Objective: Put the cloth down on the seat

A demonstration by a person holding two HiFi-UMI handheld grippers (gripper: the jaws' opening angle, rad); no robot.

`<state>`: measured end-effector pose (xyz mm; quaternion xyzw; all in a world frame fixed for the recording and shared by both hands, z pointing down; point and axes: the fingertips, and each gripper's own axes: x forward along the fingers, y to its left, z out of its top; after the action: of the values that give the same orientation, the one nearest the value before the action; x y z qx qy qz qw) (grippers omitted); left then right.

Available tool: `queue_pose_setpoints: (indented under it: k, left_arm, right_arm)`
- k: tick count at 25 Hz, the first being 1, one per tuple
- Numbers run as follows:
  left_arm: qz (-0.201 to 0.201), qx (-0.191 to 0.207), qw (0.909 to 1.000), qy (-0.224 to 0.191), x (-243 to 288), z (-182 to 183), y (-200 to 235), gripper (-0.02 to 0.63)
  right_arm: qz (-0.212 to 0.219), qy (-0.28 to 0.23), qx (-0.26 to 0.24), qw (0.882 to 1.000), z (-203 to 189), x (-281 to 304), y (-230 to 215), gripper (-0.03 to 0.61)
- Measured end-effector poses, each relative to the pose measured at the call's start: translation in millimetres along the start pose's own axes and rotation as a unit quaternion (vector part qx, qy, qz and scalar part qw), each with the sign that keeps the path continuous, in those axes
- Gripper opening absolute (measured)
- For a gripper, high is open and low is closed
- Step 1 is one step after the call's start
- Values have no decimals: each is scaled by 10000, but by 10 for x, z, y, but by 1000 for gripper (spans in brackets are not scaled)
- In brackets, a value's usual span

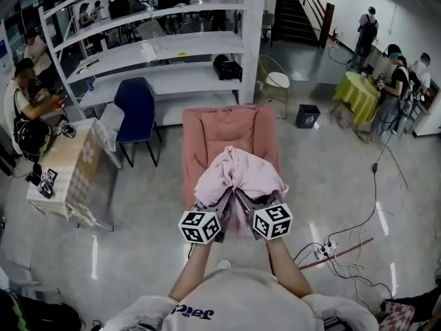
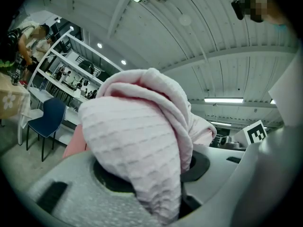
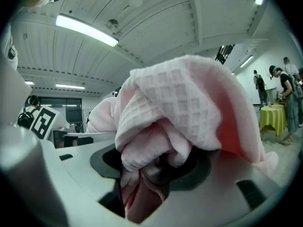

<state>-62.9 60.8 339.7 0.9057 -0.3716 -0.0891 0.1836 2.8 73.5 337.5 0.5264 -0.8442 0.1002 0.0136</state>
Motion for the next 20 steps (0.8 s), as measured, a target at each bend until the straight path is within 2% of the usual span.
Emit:
queue_pose_setpoints:
  k: [4,8,14,20]
  left_arm:
    - [62,35,10000,69,69,-36,340,216]
    - [173,-226,9995,170,252,-135,556,216]
    - [167,-478,9984,247,475,-204,826,216]
    - [403,-544,9971,341,824,-258,1188,216]
  right_arm:
    - [-14,113,50,9999,-137,324,-1,245]
    - [-114,438,-91,9989,-246,564,-145,245]
    - [-1,588,129,9982,-362,891,-316,245]
    - [108,781,218,9967,-463,1337,-589,244]
